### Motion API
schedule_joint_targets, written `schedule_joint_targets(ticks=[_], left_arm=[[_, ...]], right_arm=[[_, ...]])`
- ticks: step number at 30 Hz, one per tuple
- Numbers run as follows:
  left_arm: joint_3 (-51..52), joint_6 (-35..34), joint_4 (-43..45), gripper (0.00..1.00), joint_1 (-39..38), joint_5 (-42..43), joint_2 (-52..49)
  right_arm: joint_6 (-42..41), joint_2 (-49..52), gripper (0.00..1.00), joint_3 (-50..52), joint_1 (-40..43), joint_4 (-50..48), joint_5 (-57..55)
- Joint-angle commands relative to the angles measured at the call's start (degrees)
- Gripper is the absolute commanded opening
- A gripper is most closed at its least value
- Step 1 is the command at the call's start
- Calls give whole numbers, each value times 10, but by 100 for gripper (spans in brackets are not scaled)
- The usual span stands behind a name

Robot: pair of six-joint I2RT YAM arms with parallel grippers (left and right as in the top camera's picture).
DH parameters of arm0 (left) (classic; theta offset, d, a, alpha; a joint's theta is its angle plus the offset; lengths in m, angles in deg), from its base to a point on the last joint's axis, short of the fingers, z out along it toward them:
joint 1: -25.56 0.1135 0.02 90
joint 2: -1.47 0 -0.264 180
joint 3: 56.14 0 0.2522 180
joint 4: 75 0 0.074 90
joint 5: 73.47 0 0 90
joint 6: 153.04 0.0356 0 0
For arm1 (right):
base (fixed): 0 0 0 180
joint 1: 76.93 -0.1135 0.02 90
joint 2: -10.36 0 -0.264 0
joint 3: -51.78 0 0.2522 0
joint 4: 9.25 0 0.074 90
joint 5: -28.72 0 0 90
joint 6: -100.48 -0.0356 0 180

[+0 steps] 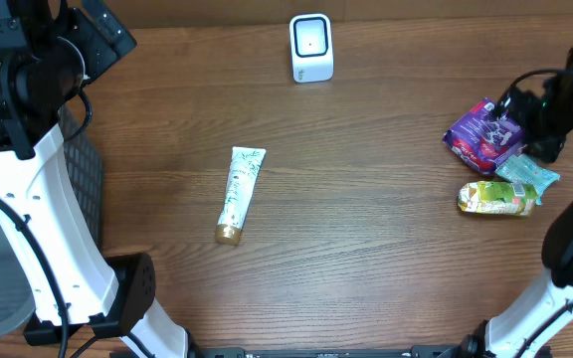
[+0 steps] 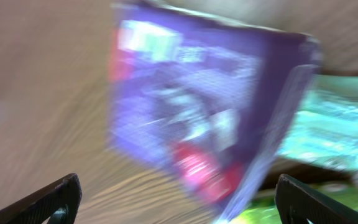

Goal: Scan the item barcode
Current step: 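Carry the purple box right and set it down near the pouch, then reach the right gripper to the white Pantene tube and grasp it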

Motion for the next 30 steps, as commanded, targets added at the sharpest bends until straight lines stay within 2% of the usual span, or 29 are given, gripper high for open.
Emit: schedule_joint_targets(ticks=[1, 4, 8, 10, 13, 18, 23, 27, 30], left_arm=[[-1, -5, 0, 100, -2, 1, 1], [-1, -5, 0, 100, -2, 1, 1], [-1, -5, 0, 100, -2, 1, 1], [-1, -5, 0, 99, -2, 1, 1], [-1, -5, 0, 100, -2, 1, 1], [-1, -5, 0, 100, -2, 1, 1], [-1, -5, 0, 99, -2, 1, 1], [-1, -5, 0, 100, -2, 1, 1], [-1, -5, 0, 99, -2, 1, 1]], right_arm=[[15, -75, 100, -37, -44, 7, 99], [15, -76, 100, -35, -101, 3, 155], [10, -71, 100, -12, -200, -31, 161], [-3, -61, 100, 10, -292, -69, 159], [-67, -30, 100, 20, -408, -115, 119], [-158, 28, 100, 20, -523, -181, 21], [-195, 80, 100, 20, -597, -234, -32], [-216, 109, 98, 20, -619, -260, -48], [-226, 129, 92, 20, -627, -269, -45]])
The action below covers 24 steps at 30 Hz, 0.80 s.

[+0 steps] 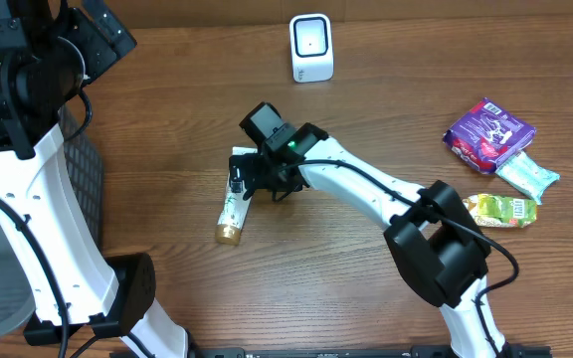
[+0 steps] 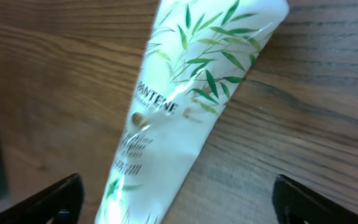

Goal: Scan the item barcode
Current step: 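Reach the right gripper to the white Pantene tube and grasp it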

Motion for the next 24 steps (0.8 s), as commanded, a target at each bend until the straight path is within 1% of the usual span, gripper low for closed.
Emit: schedule_joint_targets(ticks=[1, 5, 10, 14, 15, 18, 19, 21, 23, 24], left_arm=[[-1, -5, 0, 100, -2, 1, 1], [-1, -5, 0, 100, -2, 1, 1], [-1, -5, 0, 100, -2, 1, 1], [-1, -5, 0, 99, -2, 1, 1], [-1, -5, 0, 100, -2, 1, 1], [-1, -5, 0, 100, -2, 1, 1], [-1, -5, 0, 99, -2, 1, 1], [-1, -5, 0, 100, -2, 1, 1], [-1, -5, 0, 99, -2, 1, 1], [-1, -5, 0, 100, -2, 1, 1]], right_arm=[[-33, 24, 90, 3, -4, -10, -18], [-33, 39, 88, 3, -12, -30, 14], [-51, 54, 86, 3, -26, -32, 19], [-78, 67, 81, 3, -33, -19, 28], [-80, 70, 78, 4, -34, -14, 31], [-80, 73, 65, 4, -34, -3, 34], [-80, 73, 56, 4, -33, 2, 34], [-80, 73, 44, 4, -33, 11, 34], [-80, 73, 36, 4, -30, 29, 37], [-80, 73, 34, 3, -28, 44, 38]])
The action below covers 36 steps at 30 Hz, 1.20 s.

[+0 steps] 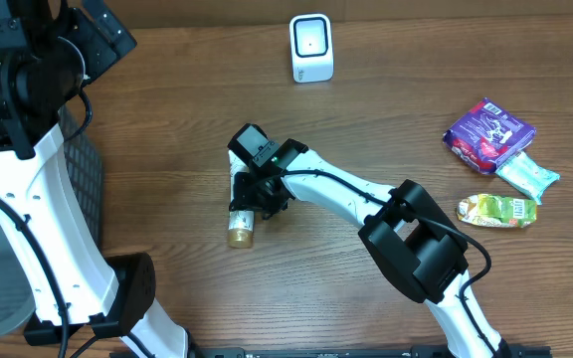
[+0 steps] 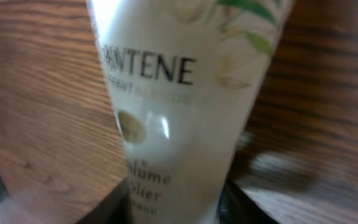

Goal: Scan the item barcode

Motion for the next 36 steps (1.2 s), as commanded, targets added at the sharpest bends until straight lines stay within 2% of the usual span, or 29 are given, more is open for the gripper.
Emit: schedule_joint_targets(ticks=[1, 4, 7, 9, 14, 17, 22, 27, 33, 36], left_arm=[[-1, -5, 0, 100, -2, 1, 1], [-1, -5, 0, 100, -2, 1, 1], [-1, -5, 0, 99, -2, 1, 1], [-1, -5, 0, 99, -2, 1, 1], [-1, -5, 0, 100, -2, 1, 1], [-1, -5, 0, 99, -2, 1, 1], [-1, -5, 0, 100, -2, 1, 1], [-1, -5, 0, 100, -2, 1, 1], [-1, -5, 0, 100, -2, 1, 1], [-1, -5, 0, 100, -2, 1, 1]], right_arm=[[0, 25, 34, 5, 5, 44, -4], [9, 23, 34, -1, 24, 102, 5], [65, 19, 21, -25, 53, 166, 5], [111, 11, 15, -43, 75, 206, -3], [150, -16, 15, -49, 115, 276, -106], [149, -17, 9, -49, 117, 324, -209], [53, -17, 8, -49, 106, 417, -405], [-93, -17, 7, -49, 78, 534, -561], [-102, -17, 6, -49, 44, 491, -575], [-59, -17, 6, -48, 26, 446, -572]])
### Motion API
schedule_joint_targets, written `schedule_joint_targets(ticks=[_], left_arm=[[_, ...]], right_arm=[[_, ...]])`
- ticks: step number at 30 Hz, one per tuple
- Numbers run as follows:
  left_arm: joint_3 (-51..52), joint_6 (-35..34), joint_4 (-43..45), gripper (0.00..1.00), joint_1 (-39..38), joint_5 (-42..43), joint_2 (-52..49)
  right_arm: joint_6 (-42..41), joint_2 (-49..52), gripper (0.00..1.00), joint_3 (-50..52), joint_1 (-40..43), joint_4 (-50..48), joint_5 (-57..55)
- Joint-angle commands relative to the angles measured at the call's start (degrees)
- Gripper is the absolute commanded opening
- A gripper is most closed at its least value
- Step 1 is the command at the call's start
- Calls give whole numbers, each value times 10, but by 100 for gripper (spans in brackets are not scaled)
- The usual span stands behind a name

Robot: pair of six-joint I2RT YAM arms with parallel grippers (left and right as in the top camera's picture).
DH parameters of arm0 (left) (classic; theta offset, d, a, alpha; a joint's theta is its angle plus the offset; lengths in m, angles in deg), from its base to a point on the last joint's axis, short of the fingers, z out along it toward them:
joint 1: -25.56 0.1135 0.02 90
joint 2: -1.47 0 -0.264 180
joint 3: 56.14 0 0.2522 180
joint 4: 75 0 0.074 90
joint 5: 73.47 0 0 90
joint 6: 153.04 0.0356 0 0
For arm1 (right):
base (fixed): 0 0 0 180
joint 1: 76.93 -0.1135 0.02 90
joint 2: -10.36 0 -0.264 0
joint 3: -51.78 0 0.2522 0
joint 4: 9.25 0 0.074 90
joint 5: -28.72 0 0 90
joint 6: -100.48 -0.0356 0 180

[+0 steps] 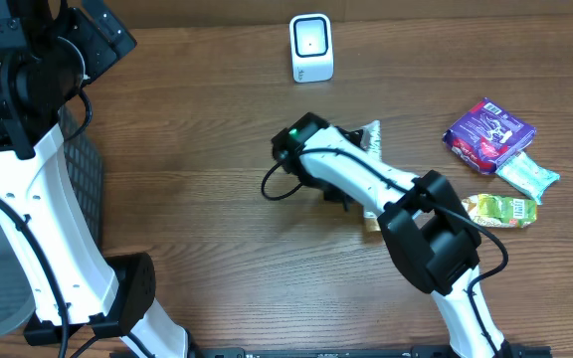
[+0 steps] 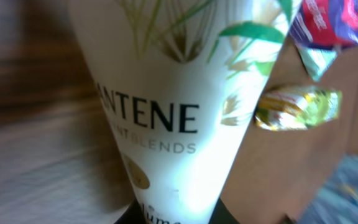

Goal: Scan the item barcode

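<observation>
The white Pantene tube (image 2: 173, 106) with green leaf print fills the right wrist view, its lower part clamped between the dark fingers of my right gripper (image 2: 173, 214). From overhead the arm covers most of the tube; only its crimped end (image 1: 369, 133) and gold cap (image 1: 371, 223) show, right of the table's middle, with the right gripper (image 1: 356, 199) shut on it. The white barcode scanner (image 1: 311, 47) stands at the back centre. My left arm (image 1: 28, 60) is folded at the far left, its fingers indistinct.
Three snack packs lie at the right: a purple one (image 1: 487, 133), a teal one (image 1: 526, 176) and a yellow-green one (image 1: 496, 208). The yellow-green pack (image 2: 298, 108) also shows beside the tube in the wrist view. A dark mesh basket (image 1: 78, 169) sits at the left edge.
The right gripper, still shut on the tube, has moved from left of centre to right of centre. The tube has turned, and its crimped end now points toward the back.
First the right gripper hung open over the purple pack at the right while the tube lay left of centre. Then it was open over the tube, then shut on it there. Now it holds the tube nearer the snacks.
</observation>
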Motion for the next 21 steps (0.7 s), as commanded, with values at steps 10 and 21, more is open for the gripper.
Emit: schedule_joint_targets(ticks=[10, 21], left_arm=[[-1, -5, 0, 100, -2, 1, 1], [-1, -5, 0, 100, -2, 1, 1]], right_arm=[[110, -6, 5, -2, -60, -112, 8], [205, 1, 28, 3, -85, -156, 89]])
